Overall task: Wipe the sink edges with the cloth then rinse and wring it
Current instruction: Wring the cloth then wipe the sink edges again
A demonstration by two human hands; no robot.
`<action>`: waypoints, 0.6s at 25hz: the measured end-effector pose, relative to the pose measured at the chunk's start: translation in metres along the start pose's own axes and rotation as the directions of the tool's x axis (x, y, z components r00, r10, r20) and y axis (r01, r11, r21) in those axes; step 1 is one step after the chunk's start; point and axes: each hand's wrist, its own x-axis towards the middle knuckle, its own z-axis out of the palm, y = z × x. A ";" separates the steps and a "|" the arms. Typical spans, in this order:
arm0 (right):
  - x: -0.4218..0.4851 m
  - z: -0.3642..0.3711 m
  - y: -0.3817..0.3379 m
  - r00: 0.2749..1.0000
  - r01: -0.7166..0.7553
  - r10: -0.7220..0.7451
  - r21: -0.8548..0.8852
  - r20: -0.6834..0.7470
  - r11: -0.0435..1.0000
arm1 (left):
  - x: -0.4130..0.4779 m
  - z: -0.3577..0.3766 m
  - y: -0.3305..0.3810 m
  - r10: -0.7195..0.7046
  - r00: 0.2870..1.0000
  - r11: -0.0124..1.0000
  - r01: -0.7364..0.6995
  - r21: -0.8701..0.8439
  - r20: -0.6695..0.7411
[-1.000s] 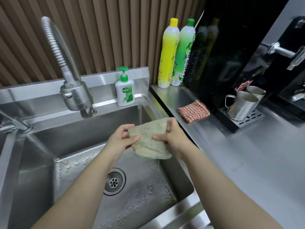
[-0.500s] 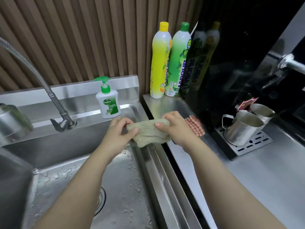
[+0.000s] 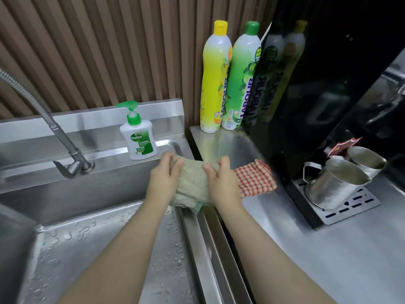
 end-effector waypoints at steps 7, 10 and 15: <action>-0.019 -0.017 0.026 0.997 -0.024 0.055 -0.427 0.060 0.904 | 0.055 -0.003 -0.008 0.164 0.929 0.982 -0.186 0.037 0.332; -0.015 0.014 0.018 0.938 0.346 -0.318 -0.465 0.140 0.815 | 0.058 -0.018 -0.037 0.341 0.878 0.838 -0.446 0.314 0.337; -0.018 0.043 0.047 0.858 0.509 -0.325 -0.566 0.398 0.649 | 0.072 -0.031 -0.071 0.372 0.770 0.645 -0.616 0.452 0.518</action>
